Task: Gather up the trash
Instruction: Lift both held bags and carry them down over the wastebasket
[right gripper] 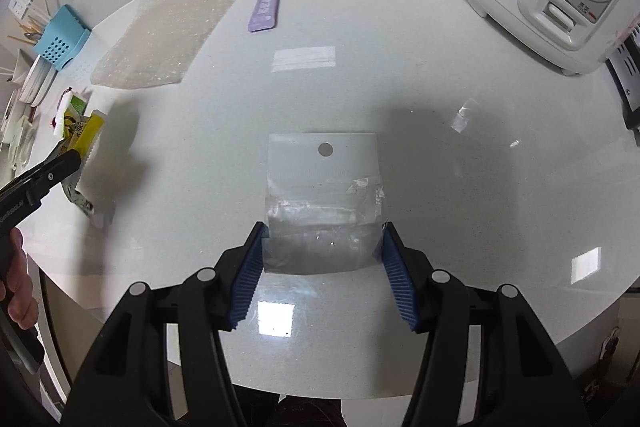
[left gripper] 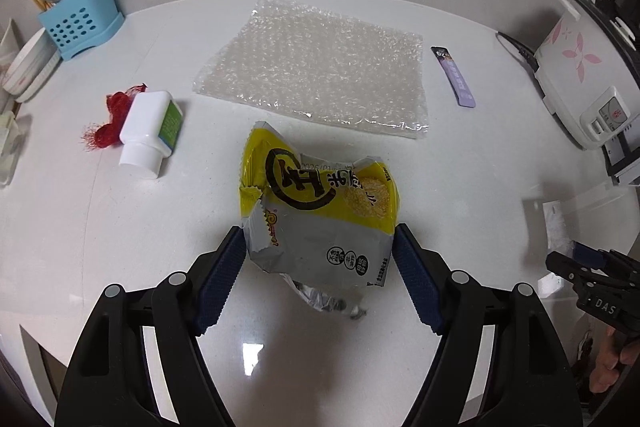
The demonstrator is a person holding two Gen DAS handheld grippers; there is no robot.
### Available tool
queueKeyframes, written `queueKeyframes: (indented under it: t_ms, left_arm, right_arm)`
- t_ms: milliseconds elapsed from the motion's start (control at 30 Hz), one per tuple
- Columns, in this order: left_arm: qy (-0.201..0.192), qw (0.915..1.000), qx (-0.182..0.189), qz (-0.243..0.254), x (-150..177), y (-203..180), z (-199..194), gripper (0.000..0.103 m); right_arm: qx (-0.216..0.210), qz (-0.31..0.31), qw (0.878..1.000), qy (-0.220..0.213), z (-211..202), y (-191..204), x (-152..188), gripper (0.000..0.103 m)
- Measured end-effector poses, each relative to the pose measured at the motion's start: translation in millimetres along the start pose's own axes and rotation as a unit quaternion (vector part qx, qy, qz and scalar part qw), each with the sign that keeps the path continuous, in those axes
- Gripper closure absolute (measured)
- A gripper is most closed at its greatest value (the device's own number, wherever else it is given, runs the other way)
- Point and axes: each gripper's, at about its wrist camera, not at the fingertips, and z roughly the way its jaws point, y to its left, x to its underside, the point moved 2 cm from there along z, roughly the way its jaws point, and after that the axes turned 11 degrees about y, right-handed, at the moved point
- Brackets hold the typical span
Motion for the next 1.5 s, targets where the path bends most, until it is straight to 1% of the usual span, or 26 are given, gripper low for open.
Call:
queueKeyframes:
  t_ms: [133, 333, 600, 733, 1067, 1267, 1500]
  left_arm:
    - [-0.012, 0.9999, 0.008, 0.000, 6.9, -1.3, -14.2, 0.030]
    - [-0.033, 0.9992, 0.019, 0.010, 16.3, 0.4, -34.4, 0.030]
    - [-0.052, 0.9977, 0.041, 0.016, 41.8, 20.4, -59.9, 0.031]
    - [-0.057, 0.9971, 0.042, 0.026, 56.0, 32.4, -67.4, 0.031]
    - [-0.066, 0.9954, 0.052, 0.046, 95.4, 60.9, -82.1, 0.031]
    - [-0.072, 0.9947, 0.054, 0.051, 122.3, 76.4, -89.0, 0.031]
    - [-0.071, 0.9943, 0.060, 0.053, 149.9, 90.2, -90.4, 0.031]
  right_arm:
    - [-0.002, -0.005, 1.000, -0.001, 6.8, 12.3, 2.1, 0.048]
    - [-0.003, -0.011, 1.000, -0.010, 1.3, 31.9, 10.0, 0.048]
    - [-0.002, -0.021, 1.000, -0.024, -8.9, 74.1, 27.1, 0.048]
    - [-0.007, -0.020, 0.999, -0.033, -15.5, 95.3, 38.3, 0.048]
    - [-0.010, -0.023, 0.998, -0.064, -30.9, 143.6, 84.1, 0.048]
    - [-0.010, -0.018, 0.996, -0.085, -38.1, 161.6, 118.6, 0.048]
    - [-0.019, -0.016, 0.995, -0.094, -33.9, 179.5, 155.6, 0.048]
